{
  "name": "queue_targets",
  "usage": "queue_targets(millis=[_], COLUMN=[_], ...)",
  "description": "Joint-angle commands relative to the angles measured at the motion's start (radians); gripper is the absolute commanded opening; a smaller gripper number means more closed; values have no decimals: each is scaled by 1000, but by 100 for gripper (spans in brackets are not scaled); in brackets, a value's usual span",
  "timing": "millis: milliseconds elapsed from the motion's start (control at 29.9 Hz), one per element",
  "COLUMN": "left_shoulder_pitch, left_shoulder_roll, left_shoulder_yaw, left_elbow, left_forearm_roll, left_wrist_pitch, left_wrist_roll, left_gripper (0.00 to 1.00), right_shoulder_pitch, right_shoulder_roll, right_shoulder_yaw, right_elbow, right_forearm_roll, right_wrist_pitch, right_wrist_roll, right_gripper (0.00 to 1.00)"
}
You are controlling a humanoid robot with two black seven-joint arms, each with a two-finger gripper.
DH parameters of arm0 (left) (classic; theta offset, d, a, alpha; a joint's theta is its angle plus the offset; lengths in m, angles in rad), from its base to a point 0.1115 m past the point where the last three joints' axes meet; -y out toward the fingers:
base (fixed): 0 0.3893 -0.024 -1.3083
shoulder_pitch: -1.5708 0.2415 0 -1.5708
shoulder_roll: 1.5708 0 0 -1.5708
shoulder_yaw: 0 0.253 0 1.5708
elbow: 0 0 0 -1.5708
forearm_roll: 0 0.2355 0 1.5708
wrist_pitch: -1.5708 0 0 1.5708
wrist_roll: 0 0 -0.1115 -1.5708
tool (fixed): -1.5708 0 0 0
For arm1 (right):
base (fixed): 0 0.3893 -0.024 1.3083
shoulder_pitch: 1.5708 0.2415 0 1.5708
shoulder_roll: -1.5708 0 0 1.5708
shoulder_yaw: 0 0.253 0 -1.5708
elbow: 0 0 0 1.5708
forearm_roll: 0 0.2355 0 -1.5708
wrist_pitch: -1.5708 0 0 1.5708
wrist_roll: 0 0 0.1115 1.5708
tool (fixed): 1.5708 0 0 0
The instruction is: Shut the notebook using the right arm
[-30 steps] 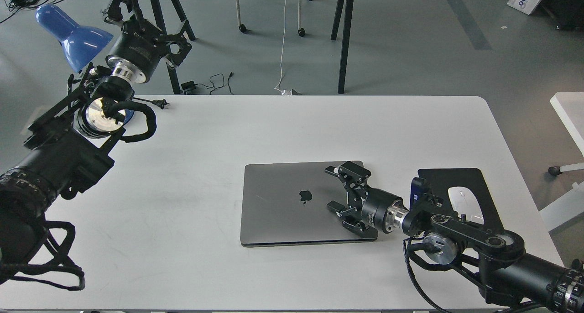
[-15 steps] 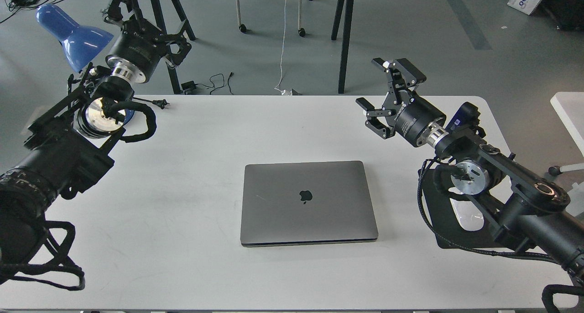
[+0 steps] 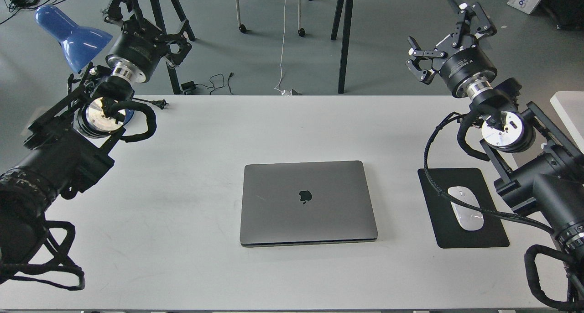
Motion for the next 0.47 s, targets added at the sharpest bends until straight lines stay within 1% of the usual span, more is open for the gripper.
queue_targets(millis=[0, 100, 167, 201, 435], left_shoulder_pitch=[0, 0, 1, 1, 0], left_shoulder_roll=[0, 0, 0, 1, 3], left_shoulder_yaw=[0, 0, 0, 0, 0], left_elbow=[0, 0, 0, 0, 2], left_forearm_roll=[0, 0, 0, 0, 0], left_wrist_pitch=[0, 0, 0, 0, 0], left_wrist_roll=[2, 2, 2, 2, 2], left_gripper=[100, 100, 100, 100, 100], right_shoulder_pitch=[59, 73, 72, 70, 62], right_shoulder_roll=[-8, -8, -8, -8, -5], right_shoulder_yaw=[1, 1, 3, 1, -14], right_elbow=[-73, -113, -115, -115, -117], right_forearm_roll=[95, 159, 166, 166, 166], right_wrist_pitch=[18, 76, 95, 96, 101], right_wrist_roll=[-16, -14, -10, -2, 7], right_gripper=[100, 100, 100, 100, 100])
